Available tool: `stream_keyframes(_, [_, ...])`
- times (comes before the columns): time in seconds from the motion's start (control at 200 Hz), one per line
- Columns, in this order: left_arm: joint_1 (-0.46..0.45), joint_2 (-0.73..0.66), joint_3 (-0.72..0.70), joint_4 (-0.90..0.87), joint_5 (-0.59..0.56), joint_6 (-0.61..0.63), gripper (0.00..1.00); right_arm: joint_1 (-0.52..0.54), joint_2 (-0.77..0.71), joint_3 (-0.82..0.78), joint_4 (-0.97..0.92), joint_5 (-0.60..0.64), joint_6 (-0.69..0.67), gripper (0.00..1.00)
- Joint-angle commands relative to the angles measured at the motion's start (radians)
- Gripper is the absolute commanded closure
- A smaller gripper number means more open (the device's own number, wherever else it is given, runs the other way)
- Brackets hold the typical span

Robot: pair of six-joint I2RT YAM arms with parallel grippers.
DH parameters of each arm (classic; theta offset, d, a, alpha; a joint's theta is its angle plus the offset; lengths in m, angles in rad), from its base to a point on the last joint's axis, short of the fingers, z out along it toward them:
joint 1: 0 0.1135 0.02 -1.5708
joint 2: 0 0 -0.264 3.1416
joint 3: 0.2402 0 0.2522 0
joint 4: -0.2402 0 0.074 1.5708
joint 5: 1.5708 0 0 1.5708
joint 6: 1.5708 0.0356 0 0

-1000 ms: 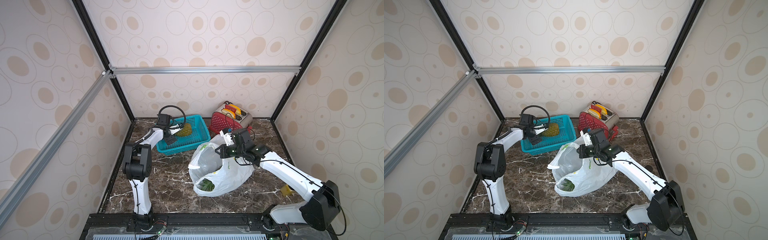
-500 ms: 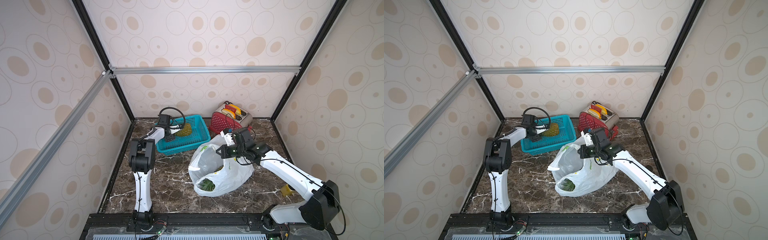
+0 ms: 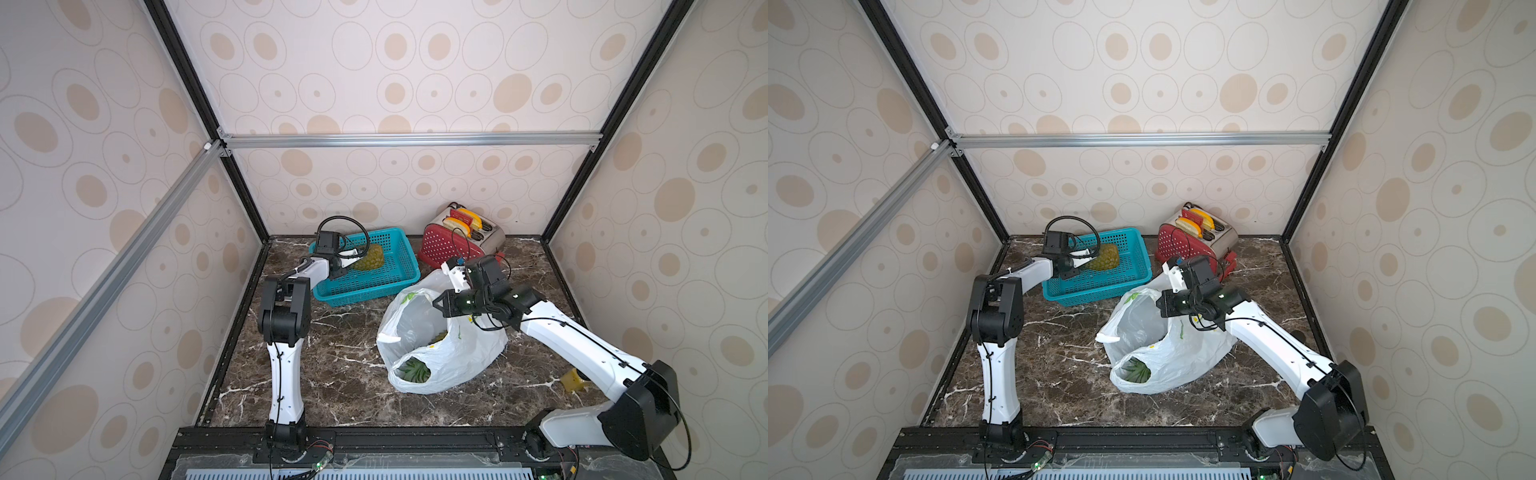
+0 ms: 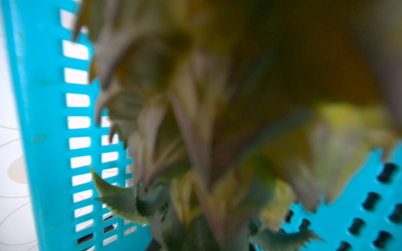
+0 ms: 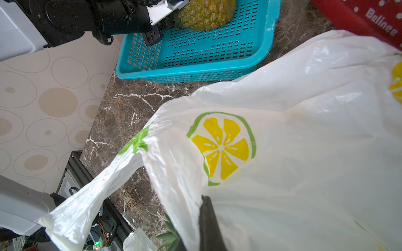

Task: Place the pineapple into a plastic bag & tie a knot
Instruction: Pick up the pineapple from the basket.

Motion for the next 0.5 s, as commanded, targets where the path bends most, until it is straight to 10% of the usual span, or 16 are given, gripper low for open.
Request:
stream_keyframes(0.0, [0.007, -0.092, -0.037, 0.034, 0.033, -0.006, 1.00, -0.006, -0.022, 0.002, -0.004, 0.016, -0.014, 1.00])
stream_keyframes(0.496, [0.001, -0.559, -0.126, -0.216, 0.096, -0.274, 1.00, -0.005, 0.131, 0.070, -0.023, 0.062, 0.023, 1.00])
